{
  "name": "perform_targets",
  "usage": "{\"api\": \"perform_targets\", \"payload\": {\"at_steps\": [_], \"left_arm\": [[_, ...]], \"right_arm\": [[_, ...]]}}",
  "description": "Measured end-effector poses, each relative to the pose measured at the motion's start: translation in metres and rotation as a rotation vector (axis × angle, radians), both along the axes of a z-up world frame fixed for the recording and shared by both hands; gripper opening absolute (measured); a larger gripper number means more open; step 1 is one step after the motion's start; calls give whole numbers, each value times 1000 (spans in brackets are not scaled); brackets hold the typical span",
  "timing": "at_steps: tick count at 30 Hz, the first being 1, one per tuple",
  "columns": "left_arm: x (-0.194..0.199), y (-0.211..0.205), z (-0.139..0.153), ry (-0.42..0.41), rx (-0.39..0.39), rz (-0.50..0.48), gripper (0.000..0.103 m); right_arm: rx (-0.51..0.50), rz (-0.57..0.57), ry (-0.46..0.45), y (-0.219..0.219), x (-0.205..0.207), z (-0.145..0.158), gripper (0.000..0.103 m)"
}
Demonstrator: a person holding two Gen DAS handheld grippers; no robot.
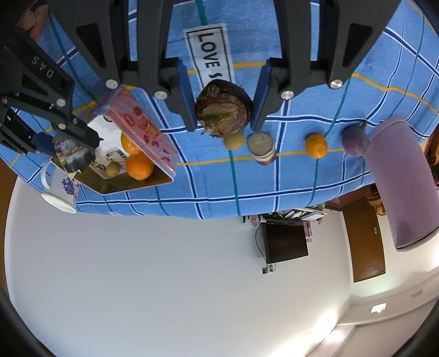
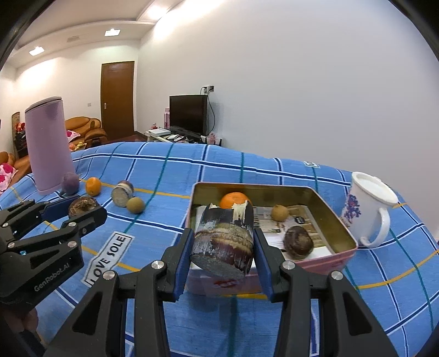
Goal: Organize fruits
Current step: 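Lower the brown fruit with the left tool while the right tool lowers the chunk into the tin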
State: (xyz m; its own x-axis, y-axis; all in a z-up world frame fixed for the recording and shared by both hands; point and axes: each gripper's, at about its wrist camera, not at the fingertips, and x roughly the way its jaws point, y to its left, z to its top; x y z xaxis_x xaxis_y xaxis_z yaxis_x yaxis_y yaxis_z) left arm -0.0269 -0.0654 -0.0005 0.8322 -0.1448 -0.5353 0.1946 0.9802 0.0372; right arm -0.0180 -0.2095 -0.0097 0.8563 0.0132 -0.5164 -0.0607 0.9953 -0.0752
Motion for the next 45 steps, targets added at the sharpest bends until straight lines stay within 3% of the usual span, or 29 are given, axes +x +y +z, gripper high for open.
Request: {"api": "perform_targets", "payload": {"at_steps": [13, 27, 35, 45], "left_arm": [[-2, -38, 2, -21, 36, -93, 42], [11, -80, 6, -9, 1, -177, 42], [29, -104, 6, 5, -24, -180, 42], [47, -132, -3, 48, -24, -191, 42]], "right_arm": [[-10, -67, -3, -30, 3, 0, 45], [-32, -192, -10, -74, 9, 2, 45], [-112, -268, -36, -93, 27, 4, 45], [-129, -254, 32, -100, 64, -1, 45]]}}
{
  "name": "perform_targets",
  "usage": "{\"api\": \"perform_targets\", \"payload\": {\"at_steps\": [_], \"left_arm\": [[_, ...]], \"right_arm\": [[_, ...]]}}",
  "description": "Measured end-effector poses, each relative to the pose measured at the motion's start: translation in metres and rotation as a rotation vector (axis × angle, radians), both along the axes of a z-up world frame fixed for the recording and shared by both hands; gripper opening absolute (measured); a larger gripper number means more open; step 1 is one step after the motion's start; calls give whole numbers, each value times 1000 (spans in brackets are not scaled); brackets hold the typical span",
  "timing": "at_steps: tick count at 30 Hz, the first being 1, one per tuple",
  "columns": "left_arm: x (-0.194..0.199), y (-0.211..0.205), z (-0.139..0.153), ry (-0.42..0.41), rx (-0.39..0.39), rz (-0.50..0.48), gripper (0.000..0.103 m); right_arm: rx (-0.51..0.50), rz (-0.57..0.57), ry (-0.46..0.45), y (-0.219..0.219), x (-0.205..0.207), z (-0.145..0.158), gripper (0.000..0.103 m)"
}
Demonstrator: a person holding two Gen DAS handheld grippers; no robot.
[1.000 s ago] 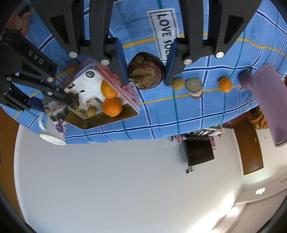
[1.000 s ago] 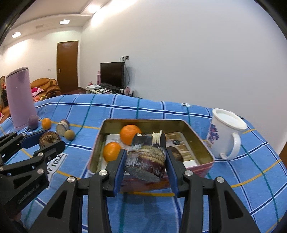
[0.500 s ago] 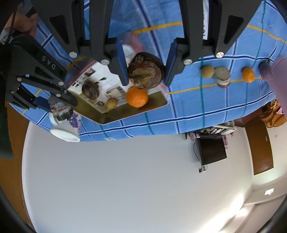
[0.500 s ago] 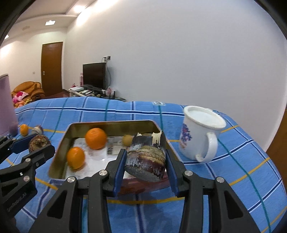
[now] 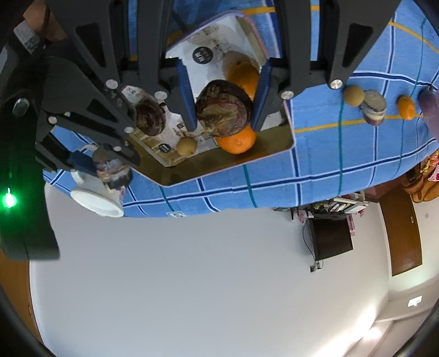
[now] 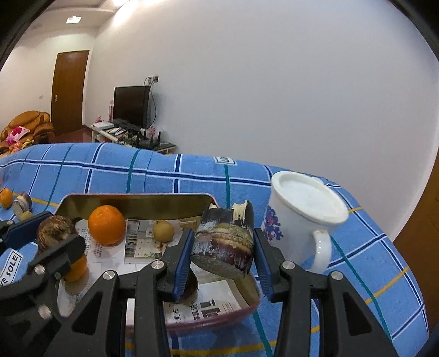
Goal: Organize fruits
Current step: 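Lower the brown fruit with the left tool while the right tool lowers the chunk into the tin, then open both tools to release the fruits inside the pink tin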
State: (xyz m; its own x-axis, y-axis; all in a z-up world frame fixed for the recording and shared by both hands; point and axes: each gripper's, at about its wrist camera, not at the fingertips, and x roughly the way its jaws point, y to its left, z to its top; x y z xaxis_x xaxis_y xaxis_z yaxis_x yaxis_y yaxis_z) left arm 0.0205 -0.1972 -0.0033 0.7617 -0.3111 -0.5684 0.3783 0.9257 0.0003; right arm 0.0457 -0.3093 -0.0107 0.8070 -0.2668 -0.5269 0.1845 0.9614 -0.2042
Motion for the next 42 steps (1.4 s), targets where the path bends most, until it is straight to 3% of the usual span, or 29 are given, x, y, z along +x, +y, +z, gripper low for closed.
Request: {"api": "perform_targets", "payload": {"at_steps": [12, 19, 22, 24, 27, 28, 31, 38, 42], "left_arm": [[18, -2, -6, 73, -40, 13, 41], [23, 2, -8, 104, -56, 19, 41], [22, 1, -6, 81, -47, 33, 43], [17, 1, -4, 53, -42, 40, 49], [10, 6, 1, 4, -35, 80, 66], [9, 8, 3, -13, -37, 92, 75], [2, 12, 9, -73, -30, 131, 100], [-12, 22, 19, -159, -9, 156, 103], [-12, 28, 17, -155, 0, 172, 103]], "right_arm": [[104, 89, 89, -10, 20, -8, 45], [117, 131, 88, -6, 25, -10, 45], [126, 141, 81, -6, 25, -8, 46], [137, 144, 67, -7, 24, -7, 48], [158, 121, 30, -13, 17, -3, 62], [169, 116, 18, -15, 16, -2, 66], [209, 122, -19, -22, 11, 1, 68], [215, 122, -143, -18, -11, 13, 68], [176, 102, -253, -11, -27, 21, 77]]}}
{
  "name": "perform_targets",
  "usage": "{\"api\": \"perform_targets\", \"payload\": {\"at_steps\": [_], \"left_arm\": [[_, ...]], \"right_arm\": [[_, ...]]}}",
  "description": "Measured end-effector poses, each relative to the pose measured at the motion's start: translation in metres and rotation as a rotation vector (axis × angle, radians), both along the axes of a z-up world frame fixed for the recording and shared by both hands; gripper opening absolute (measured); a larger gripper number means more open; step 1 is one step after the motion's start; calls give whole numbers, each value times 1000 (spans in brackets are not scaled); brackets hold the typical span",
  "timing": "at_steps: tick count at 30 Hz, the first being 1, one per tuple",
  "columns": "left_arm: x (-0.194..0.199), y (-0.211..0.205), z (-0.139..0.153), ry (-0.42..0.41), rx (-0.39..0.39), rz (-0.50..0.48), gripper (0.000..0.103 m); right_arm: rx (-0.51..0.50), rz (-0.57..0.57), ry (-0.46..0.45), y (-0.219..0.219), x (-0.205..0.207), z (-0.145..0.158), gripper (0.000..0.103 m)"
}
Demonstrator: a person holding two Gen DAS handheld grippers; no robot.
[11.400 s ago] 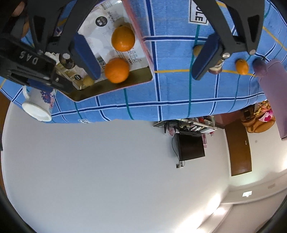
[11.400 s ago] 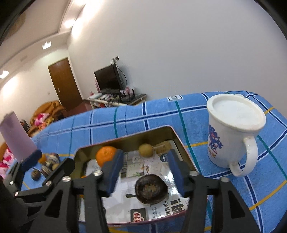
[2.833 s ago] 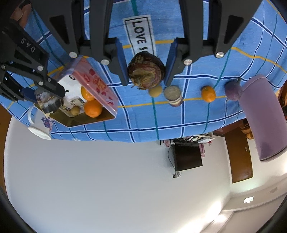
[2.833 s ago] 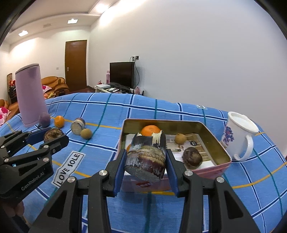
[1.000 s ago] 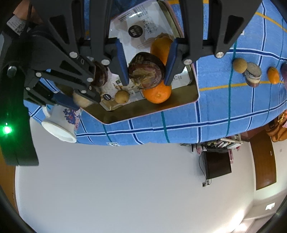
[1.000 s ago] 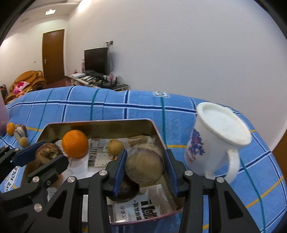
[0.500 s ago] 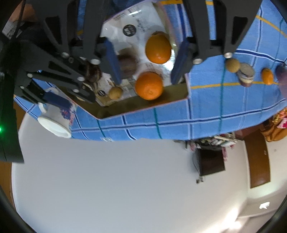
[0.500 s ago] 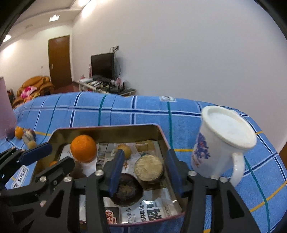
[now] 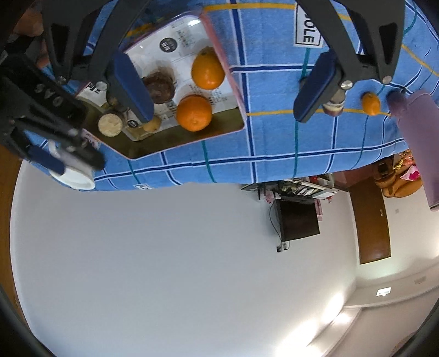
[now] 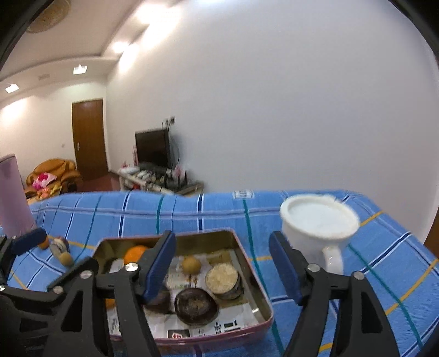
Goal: Organize fruits
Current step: 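Open both tools to release the fruits inside the pink tin, then withdraw both open tools from the tin toward the remaining fruits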
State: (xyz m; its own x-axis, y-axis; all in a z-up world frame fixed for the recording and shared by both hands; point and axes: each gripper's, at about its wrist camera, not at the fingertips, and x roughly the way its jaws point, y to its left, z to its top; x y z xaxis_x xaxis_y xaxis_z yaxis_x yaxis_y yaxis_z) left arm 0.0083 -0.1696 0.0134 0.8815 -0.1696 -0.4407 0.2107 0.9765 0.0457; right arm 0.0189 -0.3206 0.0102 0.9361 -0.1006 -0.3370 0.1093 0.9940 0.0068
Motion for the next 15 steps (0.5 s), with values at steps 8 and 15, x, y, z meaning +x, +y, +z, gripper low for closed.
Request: {"api": "perform_targets", "payload": {"at_steps": [8, 15], "left_arm": [[-5, 12, -1, -23, 17, 27, 103], [-9, 20, -4, -20, 22, 38, 103]], "right_arm": [[-24, -44, -79, 7, -14, 5, 82], [-36, -45, -73, 10, -23, 6, 82]]}}
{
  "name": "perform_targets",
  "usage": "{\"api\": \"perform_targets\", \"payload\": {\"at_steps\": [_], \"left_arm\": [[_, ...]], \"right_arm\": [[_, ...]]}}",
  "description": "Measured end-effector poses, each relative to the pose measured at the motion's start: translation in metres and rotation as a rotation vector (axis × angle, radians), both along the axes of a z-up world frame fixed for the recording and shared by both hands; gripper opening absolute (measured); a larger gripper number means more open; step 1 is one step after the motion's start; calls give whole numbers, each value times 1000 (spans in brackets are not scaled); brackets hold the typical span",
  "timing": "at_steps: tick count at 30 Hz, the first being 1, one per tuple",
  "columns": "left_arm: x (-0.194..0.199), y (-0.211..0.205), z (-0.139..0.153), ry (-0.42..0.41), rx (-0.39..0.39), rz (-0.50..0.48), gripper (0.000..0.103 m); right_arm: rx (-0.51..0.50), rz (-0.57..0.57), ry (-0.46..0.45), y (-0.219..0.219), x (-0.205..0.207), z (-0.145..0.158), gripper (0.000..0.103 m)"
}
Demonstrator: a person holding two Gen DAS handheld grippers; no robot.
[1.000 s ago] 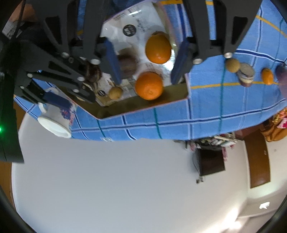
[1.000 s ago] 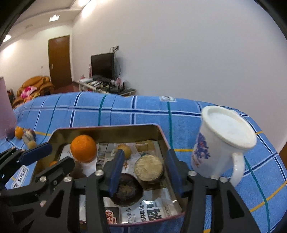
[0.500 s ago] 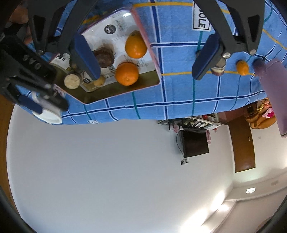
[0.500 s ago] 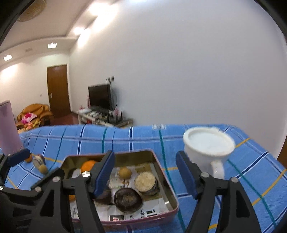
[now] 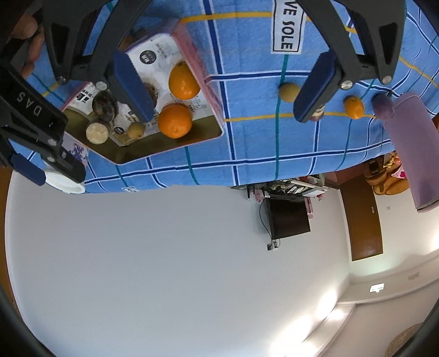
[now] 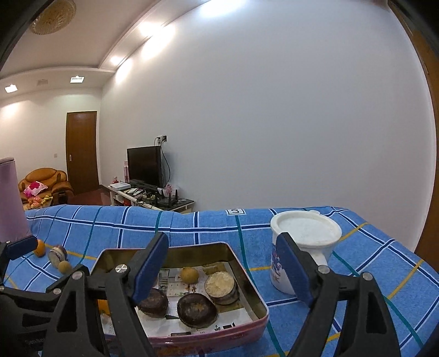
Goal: Organize fruits
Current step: 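Withdraw both open tools from the tin toward the remaining fruits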
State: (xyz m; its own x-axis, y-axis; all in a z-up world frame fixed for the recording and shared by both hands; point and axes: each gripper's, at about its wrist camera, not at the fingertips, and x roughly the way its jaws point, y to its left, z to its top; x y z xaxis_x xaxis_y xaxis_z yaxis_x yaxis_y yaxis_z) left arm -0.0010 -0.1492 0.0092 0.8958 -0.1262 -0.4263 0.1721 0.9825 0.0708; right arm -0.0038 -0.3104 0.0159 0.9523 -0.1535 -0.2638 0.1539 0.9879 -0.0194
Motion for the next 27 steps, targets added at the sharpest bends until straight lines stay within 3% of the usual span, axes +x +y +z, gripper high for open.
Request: {"api": "perform_targets", "payload": {"at_steps": [16, 27], "left_arm": [[-20, 19, 0, 1, 7, 7, 103], [-27, 39, 3, -39, 84, 20, 103]], "right_arm": [[-8, -8, 33, 10, -15, -3, 82], [29, -18, 71, 25, -21, -5, 82]]}}
